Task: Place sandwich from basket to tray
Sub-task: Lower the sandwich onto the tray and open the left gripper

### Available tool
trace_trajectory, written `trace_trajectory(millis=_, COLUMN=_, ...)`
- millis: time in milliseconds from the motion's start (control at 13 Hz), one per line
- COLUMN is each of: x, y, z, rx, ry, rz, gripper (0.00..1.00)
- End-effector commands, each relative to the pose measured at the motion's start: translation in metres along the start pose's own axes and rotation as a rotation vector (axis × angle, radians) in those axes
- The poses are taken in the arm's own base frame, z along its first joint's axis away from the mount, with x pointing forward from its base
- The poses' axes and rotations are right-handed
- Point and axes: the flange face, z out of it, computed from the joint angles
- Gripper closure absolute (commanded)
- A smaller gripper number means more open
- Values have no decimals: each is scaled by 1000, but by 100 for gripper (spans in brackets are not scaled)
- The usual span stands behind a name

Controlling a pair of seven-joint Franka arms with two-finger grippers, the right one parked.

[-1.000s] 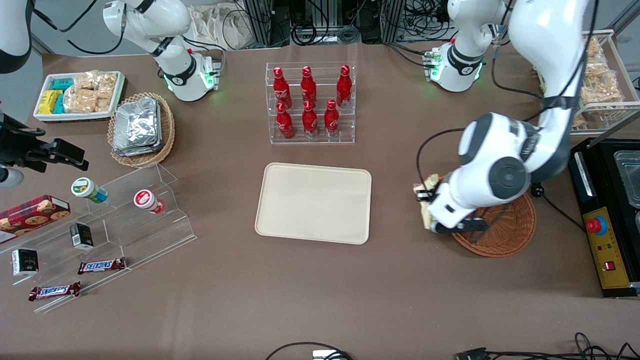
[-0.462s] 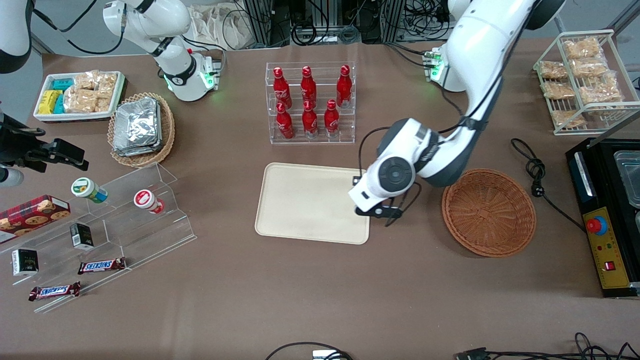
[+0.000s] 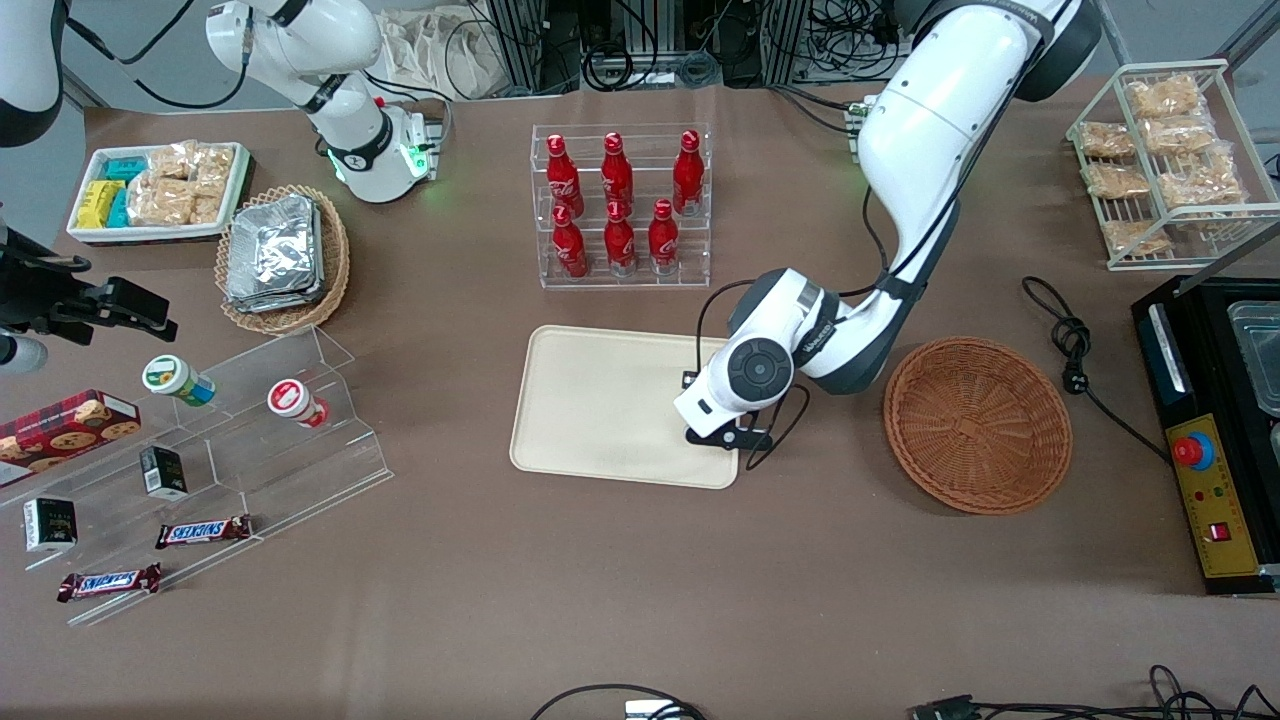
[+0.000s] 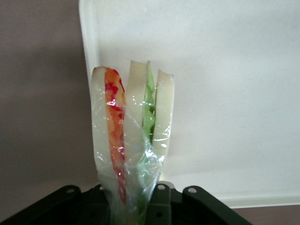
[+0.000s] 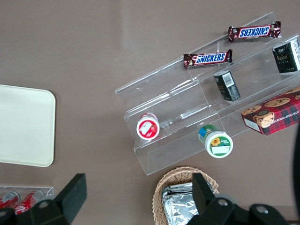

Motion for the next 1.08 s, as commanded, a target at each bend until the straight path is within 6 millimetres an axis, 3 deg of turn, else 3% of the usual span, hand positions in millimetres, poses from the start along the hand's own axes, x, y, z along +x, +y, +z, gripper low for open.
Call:
trace_trajectory(millis=0, x=2, y=14, z=3, rx=9, ry=13, rz=23, gripper=90)
trace_trajectory(millis=77, x=1, y=14, z=4, rx=10, ry=12, rz=23, gripper=85)
trace_trajectory(millis=154, x=2, y=13, z=6, rx=11, ry=8, rz=15, gripper=63)
trace_trajectory(millis=231, x=3, y=11, z=6, rx=11, ry=8, rz=15, gripper=1)
trace_trajectory(millis=462, x=6, y=7, z=-8, rx=-7, ry=25, rz=-8, gripper=0)
trace_trajectory(millis=615, x=17, y=1, z=-49, rx=-34, ry=63, rz=-28, gripper=0)
trace_trajectory(millis=769, x=29, y=-24, z=-89, rx=-50, ry=81, rz=-65, gripper=0)
trace_trajectory(millis=1000, x=27, y=-73, z=-176, rx=-53, ry=133, rz=-116, gripper=0)
